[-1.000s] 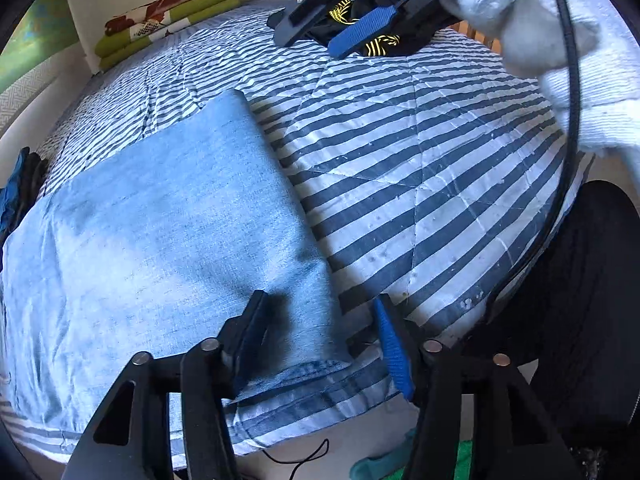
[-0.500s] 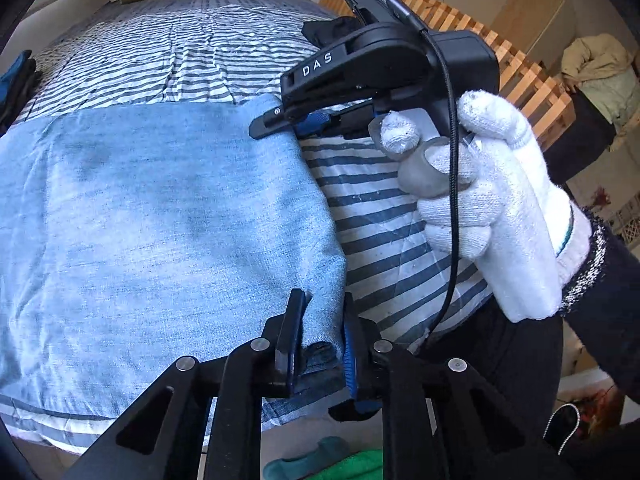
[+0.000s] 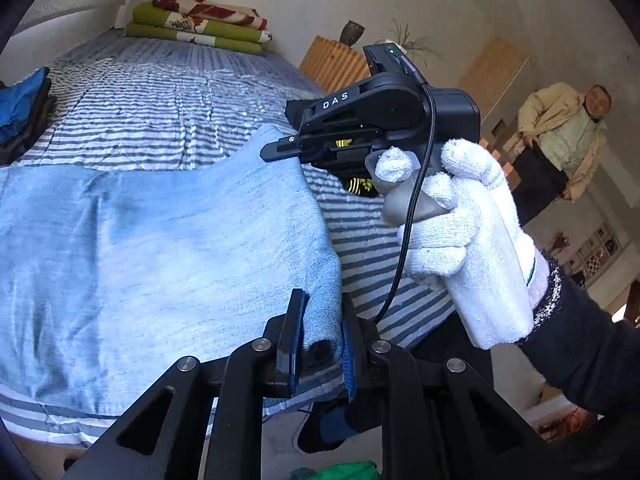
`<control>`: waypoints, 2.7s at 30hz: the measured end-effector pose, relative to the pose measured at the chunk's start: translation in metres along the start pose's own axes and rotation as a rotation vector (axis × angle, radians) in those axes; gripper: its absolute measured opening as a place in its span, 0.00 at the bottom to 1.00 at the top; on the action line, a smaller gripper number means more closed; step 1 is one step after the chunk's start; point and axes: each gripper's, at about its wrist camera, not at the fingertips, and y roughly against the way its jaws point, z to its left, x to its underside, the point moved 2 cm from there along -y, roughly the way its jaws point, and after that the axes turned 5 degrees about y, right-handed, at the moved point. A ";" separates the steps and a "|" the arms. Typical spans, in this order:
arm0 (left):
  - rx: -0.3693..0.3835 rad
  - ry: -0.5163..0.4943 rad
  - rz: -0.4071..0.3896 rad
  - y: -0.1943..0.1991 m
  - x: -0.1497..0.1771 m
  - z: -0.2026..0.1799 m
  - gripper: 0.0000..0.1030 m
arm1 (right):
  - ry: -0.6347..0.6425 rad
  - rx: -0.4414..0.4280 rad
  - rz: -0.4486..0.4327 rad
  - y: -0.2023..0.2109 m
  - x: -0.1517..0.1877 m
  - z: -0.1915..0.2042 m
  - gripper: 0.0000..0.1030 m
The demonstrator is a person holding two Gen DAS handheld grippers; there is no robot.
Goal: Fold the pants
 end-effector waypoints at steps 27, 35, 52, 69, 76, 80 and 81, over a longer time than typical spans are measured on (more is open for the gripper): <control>-0.116 0.530 -0.349 0.219 0.030 0.361 0.14 | 0.528 0.205 0.181 -0.283 -0.005 0.374 0.04; -0.191 0.610 -0.388 0.241 0.042 0.401 0.14 | 0.586 0.227 0.204 -0.339 0.002 0.411 0.04; -0.287 0.429 -0.405 0.223 0.002 0.352 0.49 | 0.691 0.039 -0.014 -0.170 -0.010 0.306 0.20; -0.398 0.440 -0.333 0.209 -0.026 0.369 0.40 | 0.659 0.036 -0.034 -0.175 0.010 0.228 0.20; -0.449 0.460 -0.218 0.155 -0.123 0.414 0.46 | 0.573 0.076 0.039 -0.206 -0.015 0.209 0.22; -0.599 0.524 -0.131 0.129 -0.124 0.454 0.55 | 0.597 0.185 0.092 -0.245 -0.015 0.190 0.23; -0.587 0.536 -0.148 0.135 -0.121 0.450 0.54 | 0.589 0.172 0.087 -0.239 -0.017 0.191 0.23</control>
